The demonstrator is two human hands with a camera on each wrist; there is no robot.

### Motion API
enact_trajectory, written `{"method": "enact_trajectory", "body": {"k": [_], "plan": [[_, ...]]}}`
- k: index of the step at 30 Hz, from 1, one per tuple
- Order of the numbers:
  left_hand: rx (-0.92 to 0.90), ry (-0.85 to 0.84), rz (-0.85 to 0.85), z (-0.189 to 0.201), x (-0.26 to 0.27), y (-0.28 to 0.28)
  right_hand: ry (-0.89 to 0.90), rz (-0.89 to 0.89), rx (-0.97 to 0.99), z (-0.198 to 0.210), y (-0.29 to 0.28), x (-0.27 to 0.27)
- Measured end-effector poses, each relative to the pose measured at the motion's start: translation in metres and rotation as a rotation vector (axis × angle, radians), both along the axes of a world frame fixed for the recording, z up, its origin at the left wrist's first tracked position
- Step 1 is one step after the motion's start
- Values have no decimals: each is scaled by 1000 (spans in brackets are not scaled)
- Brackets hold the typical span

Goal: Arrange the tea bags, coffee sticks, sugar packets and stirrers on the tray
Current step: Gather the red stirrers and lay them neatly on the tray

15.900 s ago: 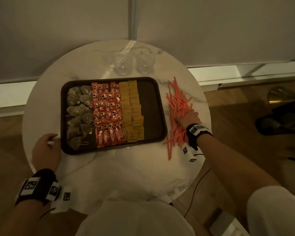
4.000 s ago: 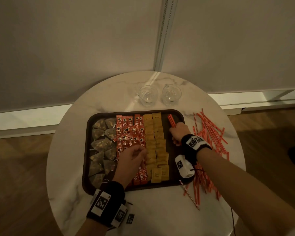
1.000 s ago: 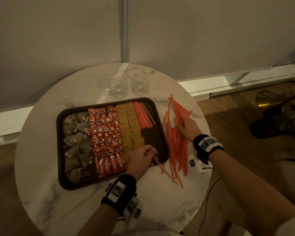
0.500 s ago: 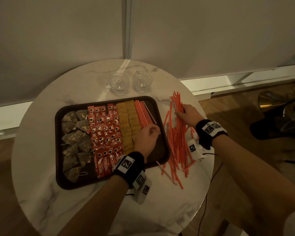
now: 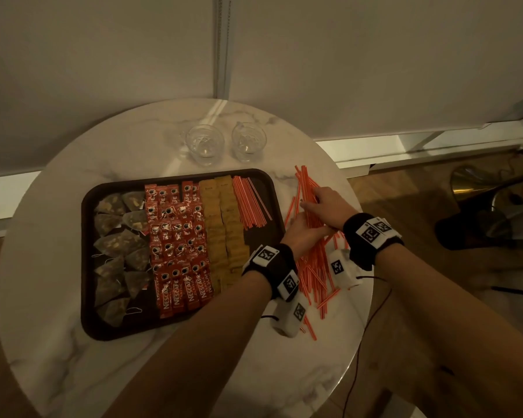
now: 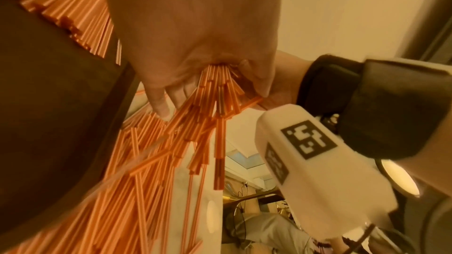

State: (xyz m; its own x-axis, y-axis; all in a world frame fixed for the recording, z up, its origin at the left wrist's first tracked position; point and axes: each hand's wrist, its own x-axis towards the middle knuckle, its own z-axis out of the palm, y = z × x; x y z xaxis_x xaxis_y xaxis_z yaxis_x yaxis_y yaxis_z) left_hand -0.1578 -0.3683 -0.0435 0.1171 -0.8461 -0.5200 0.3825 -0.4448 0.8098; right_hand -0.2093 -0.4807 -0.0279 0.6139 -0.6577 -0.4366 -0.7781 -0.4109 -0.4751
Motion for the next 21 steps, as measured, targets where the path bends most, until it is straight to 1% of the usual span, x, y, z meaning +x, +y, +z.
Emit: {"method": "enact_trajectory", "body": {"k": [3, 7, 10, 13, 17, 21], "plan": [[-3, 52, -16, -4, -2, 0, -5, -28, 28, 0, -1, 1], [36, 8, -63, -17, -12, 6, -2, -59, 81, -2, -3, -3], [26, 32, -10, -20, -20, 7, 8, -73, 95, -6, -2, -6], [45, 6, 22, -25, -28, 9, 20, -95, 118, -4, -3, -10], [41, 14, 69, -29, -34, 12, -6, -81, 111, -1, -8, -12], [46, 16, 29, -38, -43, 17, -46, -103, 82, 3, -10, -15]]}}
